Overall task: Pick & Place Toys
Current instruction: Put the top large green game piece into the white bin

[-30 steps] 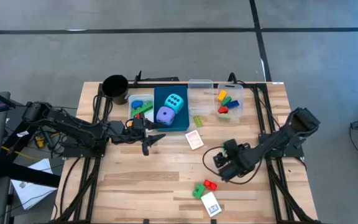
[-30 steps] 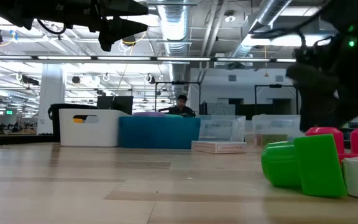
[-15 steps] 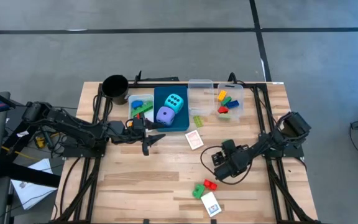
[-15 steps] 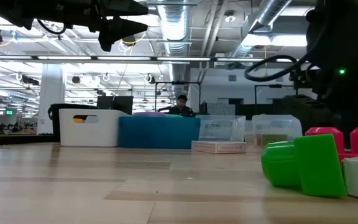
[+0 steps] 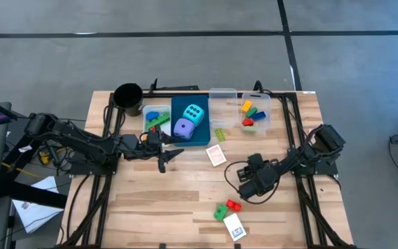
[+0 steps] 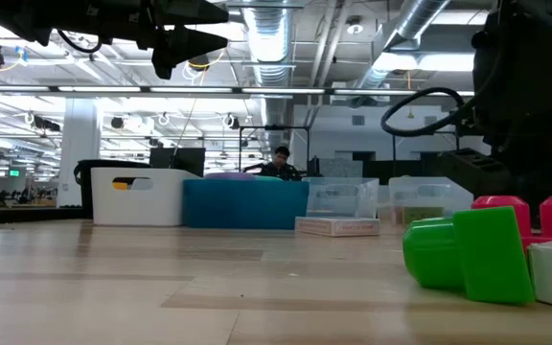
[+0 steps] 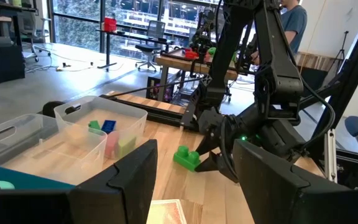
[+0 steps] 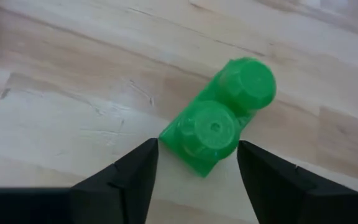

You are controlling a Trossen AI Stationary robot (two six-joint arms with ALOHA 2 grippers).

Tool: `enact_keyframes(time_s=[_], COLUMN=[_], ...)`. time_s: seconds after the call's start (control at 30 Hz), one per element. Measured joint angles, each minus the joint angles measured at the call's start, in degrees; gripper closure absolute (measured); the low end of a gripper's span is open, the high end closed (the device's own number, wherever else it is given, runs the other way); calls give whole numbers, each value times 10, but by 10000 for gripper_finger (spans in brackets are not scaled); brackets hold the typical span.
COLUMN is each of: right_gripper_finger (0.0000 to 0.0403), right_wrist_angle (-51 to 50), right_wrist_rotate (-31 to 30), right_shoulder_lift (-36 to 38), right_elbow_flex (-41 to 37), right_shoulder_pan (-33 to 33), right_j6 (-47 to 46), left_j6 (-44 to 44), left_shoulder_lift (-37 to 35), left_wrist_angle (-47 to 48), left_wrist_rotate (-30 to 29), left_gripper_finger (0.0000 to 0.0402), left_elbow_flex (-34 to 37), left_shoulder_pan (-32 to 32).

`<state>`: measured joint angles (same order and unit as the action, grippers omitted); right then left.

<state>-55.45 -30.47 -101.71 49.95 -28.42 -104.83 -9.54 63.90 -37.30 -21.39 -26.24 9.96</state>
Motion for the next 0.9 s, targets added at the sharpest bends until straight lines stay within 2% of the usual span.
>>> enact_keyframes(time_s=[0.17,0.5,0.9], right_gripper_finger=[203,215,229], right_wrist_angle=[2,40,41], right_wrist_rotate=[-14,-15,-10], right_shoulder_lift=[0,0,0], right_elbow_flex=[0,0,0], right_shoulder_pan=[2,4,4], right_j6=[26,5,-109], left_j6=[0,0,0], left_shoulder_lift=[0,0,0], left_wrist_angle=[0,0,0], left_wrist_rotate=[2,2,1], left_gripper_finger=[198,198,198], left_elbow_flex=[0,0,1], left_shoulder_pan=[0,0,0])
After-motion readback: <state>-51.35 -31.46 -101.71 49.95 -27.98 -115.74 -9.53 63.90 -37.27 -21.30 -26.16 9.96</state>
